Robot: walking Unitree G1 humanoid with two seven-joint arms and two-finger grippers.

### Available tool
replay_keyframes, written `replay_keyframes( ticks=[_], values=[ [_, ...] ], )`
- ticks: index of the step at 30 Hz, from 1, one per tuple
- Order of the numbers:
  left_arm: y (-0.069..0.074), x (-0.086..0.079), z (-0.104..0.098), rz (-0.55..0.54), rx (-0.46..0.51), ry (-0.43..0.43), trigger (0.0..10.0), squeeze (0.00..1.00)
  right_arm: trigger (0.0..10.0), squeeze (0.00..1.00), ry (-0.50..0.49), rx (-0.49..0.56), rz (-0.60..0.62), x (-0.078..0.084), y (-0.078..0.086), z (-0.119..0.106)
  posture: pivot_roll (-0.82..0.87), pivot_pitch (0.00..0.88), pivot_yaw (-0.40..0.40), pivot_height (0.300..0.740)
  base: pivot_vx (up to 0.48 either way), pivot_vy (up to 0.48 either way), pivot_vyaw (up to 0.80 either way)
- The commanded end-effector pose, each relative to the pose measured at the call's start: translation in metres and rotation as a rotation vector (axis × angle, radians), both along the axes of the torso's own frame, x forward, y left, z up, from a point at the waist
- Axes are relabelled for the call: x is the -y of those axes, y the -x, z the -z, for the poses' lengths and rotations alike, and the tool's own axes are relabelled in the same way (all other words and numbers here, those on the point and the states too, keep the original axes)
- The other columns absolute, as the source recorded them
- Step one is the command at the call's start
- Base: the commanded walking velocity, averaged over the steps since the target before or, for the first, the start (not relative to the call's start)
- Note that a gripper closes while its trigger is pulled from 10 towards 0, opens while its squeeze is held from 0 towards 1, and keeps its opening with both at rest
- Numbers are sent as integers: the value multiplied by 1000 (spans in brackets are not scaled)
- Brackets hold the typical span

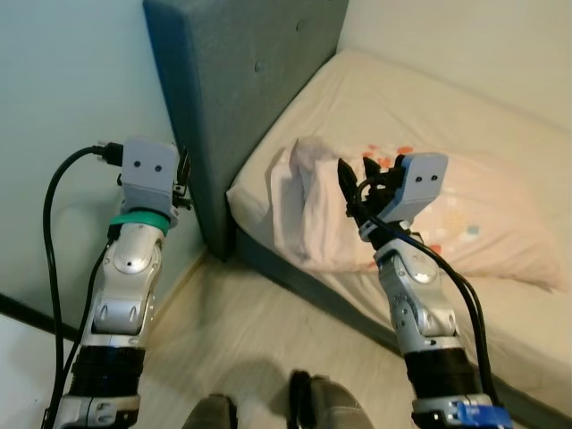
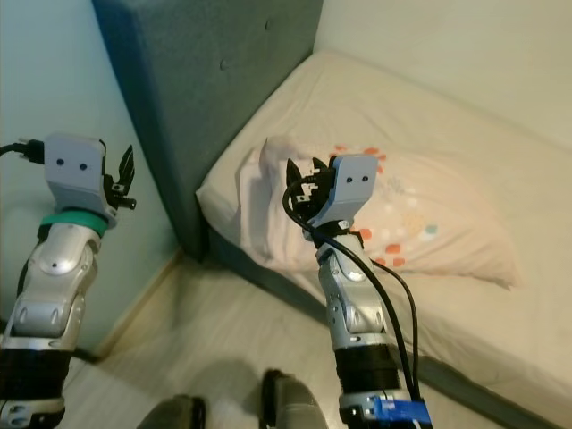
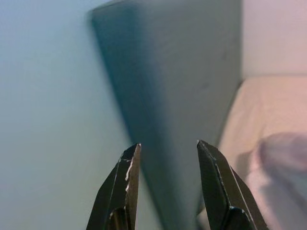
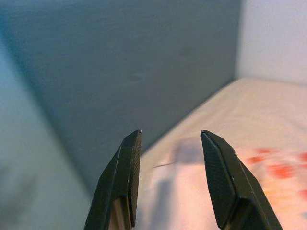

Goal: Clean up the room

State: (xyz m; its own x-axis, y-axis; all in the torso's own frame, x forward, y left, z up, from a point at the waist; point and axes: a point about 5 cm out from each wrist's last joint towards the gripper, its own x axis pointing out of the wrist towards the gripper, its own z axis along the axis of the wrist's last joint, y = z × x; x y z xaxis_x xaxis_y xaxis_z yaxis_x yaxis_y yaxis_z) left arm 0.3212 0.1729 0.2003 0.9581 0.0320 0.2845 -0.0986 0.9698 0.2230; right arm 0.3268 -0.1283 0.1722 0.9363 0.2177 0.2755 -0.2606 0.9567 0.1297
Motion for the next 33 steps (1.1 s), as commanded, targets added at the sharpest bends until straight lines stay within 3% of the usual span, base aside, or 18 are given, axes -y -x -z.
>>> replay_keyframes(
  ticks=[1, 8, 28, 33],
  values=[
    [2, -1, 6, -1, -19, -16, 10000, 0, 10000, 0, -10, -16, 13, 3, 0, 4, -9, 106, -9, 740, 251, -409, 0],
    [2, 0, 7, 2, -22, -10, 10000, 0, 10000, 0, -9, -14, 13, 3, 1, 3, -13, 102, -8, 740, 194, -367, 0],
    [-1, -2, 6, -2, -26, -6, 10000, 0, 10000, 0, -9, -9, 13, 3, 0, 2, -14, 99, -6, 740, 454, 0, 0],
    [0, -1, 6, 8, -23, 9, 10000, 0, 10000, 0, -9, -10, 14, 4, 1, 3, -16, 101, -4, 740, 56, 0, 0]
  ],
)
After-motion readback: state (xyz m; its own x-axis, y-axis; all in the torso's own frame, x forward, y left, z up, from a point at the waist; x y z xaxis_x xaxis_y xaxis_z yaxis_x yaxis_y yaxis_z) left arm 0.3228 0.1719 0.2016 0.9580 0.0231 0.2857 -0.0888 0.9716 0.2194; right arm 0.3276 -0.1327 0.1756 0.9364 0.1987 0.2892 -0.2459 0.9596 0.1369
